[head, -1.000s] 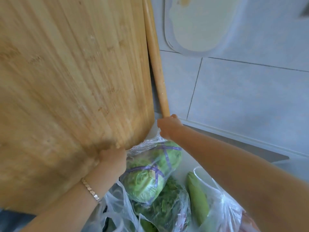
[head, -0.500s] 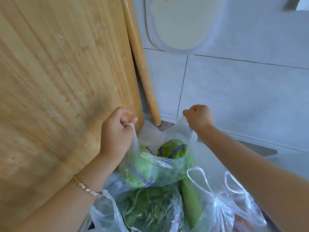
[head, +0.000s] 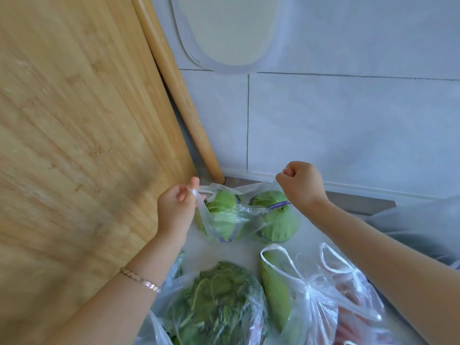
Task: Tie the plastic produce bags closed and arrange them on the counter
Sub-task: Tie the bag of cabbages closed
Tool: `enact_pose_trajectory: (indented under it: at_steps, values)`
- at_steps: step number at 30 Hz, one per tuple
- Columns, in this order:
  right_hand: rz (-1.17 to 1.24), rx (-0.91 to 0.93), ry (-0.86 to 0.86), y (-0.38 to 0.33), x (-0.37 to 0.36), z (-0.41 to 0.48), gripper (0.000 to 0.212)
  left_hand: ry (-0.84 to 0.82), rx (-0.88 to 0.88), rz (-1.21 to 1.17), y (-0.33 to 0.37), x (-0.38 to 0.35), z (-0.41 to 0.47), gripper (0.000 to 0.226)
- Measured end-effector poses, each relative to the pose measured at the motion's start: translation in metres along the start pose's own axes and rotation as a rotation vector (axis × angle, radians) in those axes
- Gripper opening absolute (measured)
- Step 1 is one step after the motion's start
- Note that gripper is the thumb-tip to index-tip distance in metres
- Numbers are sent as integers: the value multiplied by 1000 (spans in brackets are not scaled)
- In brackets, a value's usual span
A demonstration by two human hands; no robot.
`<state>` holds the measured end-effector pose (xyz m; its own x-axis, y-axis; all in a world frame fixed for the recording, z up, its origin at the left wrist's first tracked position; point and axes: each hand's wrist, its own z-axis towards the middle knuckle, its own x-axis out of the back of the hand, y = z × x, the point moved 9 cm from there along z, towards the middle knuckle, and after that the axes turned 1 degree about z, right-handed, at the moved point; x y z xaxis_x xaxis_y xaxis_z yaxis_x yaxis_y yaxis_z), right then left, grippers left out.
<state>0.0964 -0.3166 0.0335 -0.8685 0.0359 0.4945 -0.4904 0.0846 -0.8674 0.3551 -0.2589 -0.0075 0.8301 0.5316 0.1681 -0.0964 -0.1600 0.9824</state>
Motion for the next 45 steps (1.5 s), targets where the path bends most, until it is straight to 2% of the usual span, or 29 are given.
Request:
enact_pose_trajectory:
  at_steps: [6,12,15,17,20,23,28,30,32,35,36,38,42,44,45]
  values:
    - [-56,2,-147,2,-11,-29,39,-235,61,-13,7,-19,-50,29]
    - [-131,-140,-394,18,-16,-64,37,-386,176,-28,-6,-12,-92,33]
    - [-154,-211,-512,26,-19,-77,25,-445,115,47,-6,-8,-100,22]
    - [-7,-268,-510,28,-21,-77,24,-509,45,136,-3,-17,-103,17]
    - [268,-382,-584,37,-40,-86,28,-628,30,111,-7,-45,-104,38]
    - [305,-378,-686,42,-63,-99,19,-748,-24,162,-12,-77,-106,58]
    - [433,-353,-773,47,-67,-102,17,-833,-60,221,-23,-107,-104,65]
    - [221,-252,-738,48,-61,-97,21,-876,-98,258,-23,-117,-105,60]
    - [-14,-166,-674,46,-55,-92,24,-925,-151,310,-21,-125,-106,43]
    - [-42,-166,-613,47,-55,-90,22,-897,-252,459,-18,-122,-99,10]
    - [-38,-195,-579,52,-55,-87,21,-872,-296,530,-20,-118,-93,11]
    - [-11,-275,-500,69,-53,-77,28,-830,-360,585,-24,-108,-83,28]
    - [210,-612,-320,121,-48,-52,24,-745,-300,625,-53,-75,-51,33]
    - [236,-702,-270,143,-52,-43,27,-737,-375,743,-66,-71,-44,36]
    - [189,-697,-256,149,-54,-36,30,-714,-473,823,-65,-73,-44,42]
